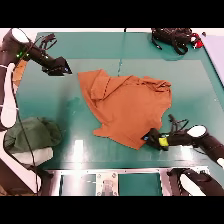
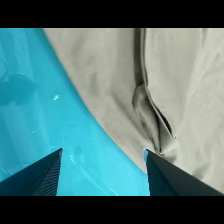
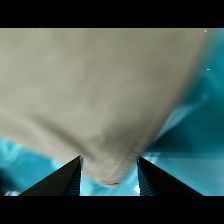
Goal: Fold the shirts.
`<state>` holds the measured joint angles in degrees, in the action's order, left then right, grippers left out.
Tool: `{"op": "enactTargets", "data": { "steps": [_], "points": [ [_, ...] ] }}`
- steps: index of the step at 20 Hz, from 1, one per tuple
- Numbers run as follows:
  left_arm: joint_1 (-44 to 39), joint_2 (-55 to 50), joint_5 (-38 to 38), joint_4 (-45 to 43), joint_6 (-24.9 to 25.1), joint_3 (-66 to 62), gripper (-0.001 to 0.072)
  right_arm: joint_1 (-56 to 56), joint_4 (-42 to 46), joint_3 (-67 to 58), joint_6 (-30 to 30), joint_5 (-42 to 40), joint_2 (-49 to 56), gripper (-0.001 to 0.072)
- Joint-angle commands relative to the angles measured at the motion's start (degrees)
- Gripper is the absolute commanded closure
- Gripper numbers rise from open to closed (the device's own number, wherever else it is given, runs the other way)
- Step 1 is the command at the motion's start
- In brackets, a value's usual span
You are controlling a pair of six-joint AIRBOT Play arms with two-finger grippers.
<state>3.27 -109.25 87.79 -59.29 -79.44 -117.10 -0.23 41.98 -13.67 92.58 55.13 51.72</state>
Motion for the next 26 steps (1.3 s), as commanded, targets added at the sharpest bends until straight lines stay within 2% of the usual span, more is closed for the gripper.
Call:
{"op": "enactTargets", "data": {
  "steps": [1,2,3,4,6,9,11,13,17,22,24,26],
  "points": [
    [0.2,0.0,-0.2,0.3,0.0,0.0,0.0124,-10.6,-7.2,2.7,1.7,-10.4,0.5,0.0371],
    [0.2,0.0,-0.2,0.3,0.0,0.0,0.0124,-11.2,-7.5,2.2,1.7,-10.6,1.1,0.0448],
    [0.2,0.0,-0.2,0.3,0.0,0.0,0.0124,-11.2,-7.5,1.7,0.0,-10.2,1.4,0.0589],
    [0.2,0.0,-0.1,0.2,0.0,0.0,0.0124,-10.5,-6.6,1.0,-1.6,-9.4,1.3,0.0695],
    [0.2,0.0,0.3,-0.3,0.0,0.0,0.0124,-4.3,1.3,-2.3,-1.3,-5.5,1.4,0.0695],
    [0.2,0.0,0.9,-0.3,0.0,0.0,0.0123,16.3,19.6,-12.1,0.1,-1.0,2.4,0.0696],
    [0.2,0.0,1.0,-0.3,0.0,0.2,0.0124,30.1,22.3,-20.2,-4.4,0.2,7.3,0.0696],
    [-0.1,0.0,1.7,0.0,0.0,1.6,0.0124,36.8,21.6,-27.5,-8.8,3.5,15.2,0.0696],
    [-3.3,0.0,2.4,0.0,0.5,11.7,0.0124,36.5,21.4,-35.8,-10.4,3.8,27.9,0.0696],
    [-9.3,-0.6,-12.4,0.5,2.7,24.1,0.0125,32.5,20.4,-41.0,-10.8,4.0,31.7,0.0696],
    [-10.1,-2.5,-15.5,5.0,4.1,25.2,0.0126,31.3,20.0,-41.1,-11.6,4.4,31.7,0.0696],
    [-10.1,-4.7,-15.6,11.9,6.7,25.2,0.0126,30.7,20.0,-41.1,-11.6,4.8,31.7,0.0696]
  ]
}}
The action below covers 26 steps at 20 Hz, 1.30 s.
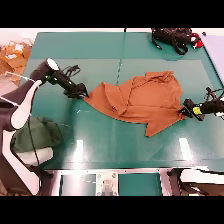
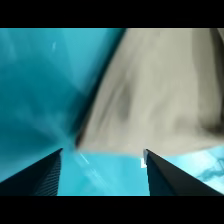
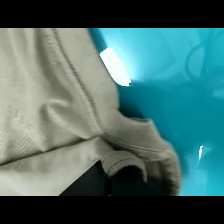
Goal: Fold the shirts.
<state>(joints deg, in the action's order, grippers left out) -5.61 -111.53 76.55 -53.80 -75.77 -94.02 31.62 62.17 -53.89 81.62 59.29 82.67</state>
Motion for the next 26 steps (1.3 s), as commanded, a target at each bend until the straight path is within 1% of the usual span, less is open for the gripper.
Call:
{"op": "enactTargets", "data": {
  "steps": [1,2,4,5,6,8,10,13,15,16,17,18,21,24,26],
  "points": [
    [-1.2,-3.1,-4.7,8.7,4.3,2.1,0.0126,-1.2,-0.2,-0.9,-0.8,0.8,0.7,0.0696],
    [-1.2,-3.5,-5.5,9.0,4.5,2.1,0.0196,-1.2,-0.2,-0.9,-0.9,1.3,0.7,0.0696],
    [-1.2,-3.6,-5.0,9.3,6.1,2.1,0.0411,-1.2,-0.2,-0.9,-1.0,2.1,0.7,0.0696],
    [-1.2,-3.6,-3.2,9.3,7.1,1.9,0.0558,-1.2,-0.2,-0.9,-1.1,2.5,0.7,0.0696],
    [-1.2,-3.5,-0.4,9.3,8.5,1.7,0.0679,-1.2,-0.2,-0.9,-1.1,3.0,0.7,0.0696],
    [-0.7,-3.3,5.0,8.6,8.8,-0.2,0.068,-1.2,-0.2,-1.4,-1.1,4.7,0.3,0.0696],
    [-0.2,-1.6,11.0,7.4,8.4,-4.0,0.0681,-1.1,-0.9,-4.1,-1.0,8.2,-1.6,0.0697],
    [0.5,7.2,13.0,7.1,8.2,-11.3,0.068,0.0,-6.3,-13.0,-0.8,14.8,-8.5,0.0697],
    [1.1,14.2,13.0,7.2,6.7,-18.2,0.068,1.2,-10.1,-20.9,-0.6,18.5,-14.1,0.0697],
    [1.6,17.8,12.9,7.1,4.8,-22.5,0.068,1.8,-11.3,-24.9,0.6,19.8,-16.8,0.0696],
    [2.3,21.3,12.2,7.1,3.6,-25.9,0.0679,2.6,-12.0,-29.4,1.7,20.3,-19.5,0.0696],
    [2.9,25.8,9.8,7.3,3.1,-27.5,0.0679,3.5,-12.2,-33.3,2.7,20.3,-22.0,0.0696],
    [4.2,39.7,0.1,5.9,2.7,-27.5,0.0679,6.8,-12.2,-44.4,5.9,19.4,-29.2,0.0696],
    [4.2,52.5,-8.9,1.1,2.7,-27.5,0.0679,8.5,-11.4,-50.4,6.5,14.1,-36.8,0.0696],
    [4.2,59.2,-12.0,-1.8,2.7,-27.5,0.0679,8.5,-7.7,-52.3,7.6,10.6,-41.1,0.0696]
  ]
}}
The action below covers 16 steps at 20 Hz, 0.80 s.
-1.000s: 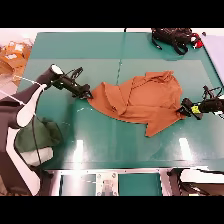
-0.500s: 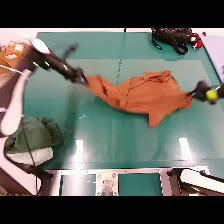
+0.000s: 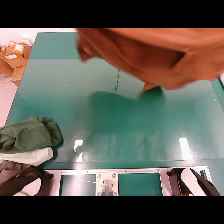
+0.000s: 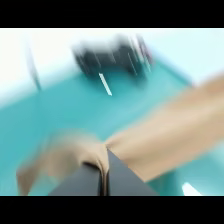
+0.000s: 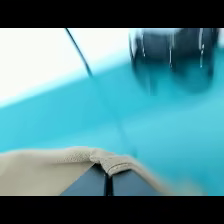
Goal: Fold the shirts.
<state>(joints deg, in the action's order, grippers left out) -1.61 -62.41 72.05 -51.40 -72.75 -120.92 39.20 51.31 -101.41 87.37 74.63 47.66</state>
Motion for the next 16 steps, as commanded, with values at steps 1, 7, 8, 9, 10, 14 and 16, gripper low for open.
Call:
{"op": "enactTargets", "data": {
  "steps": [1,7,8,9,10,14,16],
  "points": [
    [0.2,12.6,-8.0,-6.2,-0.8,-0.5,0.0679,0.9,5.2,-5.4,2.5,-5.7,-7.8,0.0696],
    [0.2,14.8,-2.3,-12.7,-2.9,4.2,0.0679,0.5,2.9,-4.7,1.5,-7.7,-7.4,0.0696],
    [0.2,14.0,-2.2,-12.7,-3.3,7.2,0.0679,0.5,-0.8,-3.3,-0.1,-7.7,-6.3,0.0696],
    [0.2,13.0,-2.3,-12.8,-3.3,10.2,0.0678,0.5,-5.2,-1.1,-1.7,-7.6,-5.2,0.0695],
    [0.2,11.6,-2.4,-12.7,-3.3,12.8,0.0678,0.5,-8.8,1.8,-3.3,-7.5,-4.1,0.0695],
    [0.2,1.9,-2.9,-12.2,-2.6,21.8,0.0678,-4.5,-10.6,20.2,-8.9,-10.4,0.9,0.0695],
    [-0.1,-5.6,-3.8,-10.1,-0.3,25.0,0.0678,-8.7,-10.2,30.7,-12.5,-17.5,5.0,0.0695]
  ]
}}
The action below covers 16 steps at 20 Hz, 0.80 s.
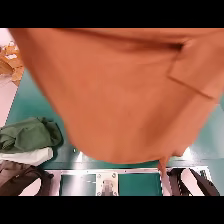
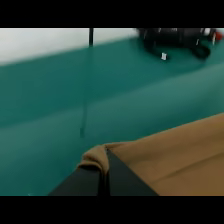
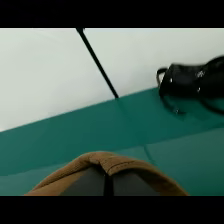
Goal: Fold the shirts.
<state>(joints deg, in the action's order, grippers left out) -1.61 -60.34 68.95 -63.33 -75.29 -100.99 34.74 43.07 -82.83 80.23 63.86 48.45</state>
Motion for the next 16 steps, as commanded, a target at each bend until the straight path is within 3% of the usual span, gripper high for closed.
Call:
{"op": "enactTargets", "data": {
  "steps": [1,5,10,13,16],
  "points": [
    [-0.1,-12.0,-1.3,3.1,3.0,6.3,0.0678,-6.0,-2.0,15.8,-6.9,-10.3,7.2,0.0695],
    [-0.1,-29.1,-4.3,5.3,3.7,6.7,0.0678,-10.2,-2.2,17.3,-10.9,-19.5,26.1,0.0696],
    [-0.1,-39.7,-14.8,13.9,3.8,6.7,0.0678,-10.7,-2.6,2.4,-10.9,-18.7,47.8,0.0696],
    [-0.1,-42.0,-21.3,16.2,3.8,6.7,0.0678,-10.7,-2.6,-5.5,-10.9,-18.6,54.6,0.0695],
    [-0.1,-43.5,-22.3,16.3,3.8,6.7,0.0678,-10.7,-2.6,-8.9,-10.9,-18.5,56.7,0.0696]
  ]
}}
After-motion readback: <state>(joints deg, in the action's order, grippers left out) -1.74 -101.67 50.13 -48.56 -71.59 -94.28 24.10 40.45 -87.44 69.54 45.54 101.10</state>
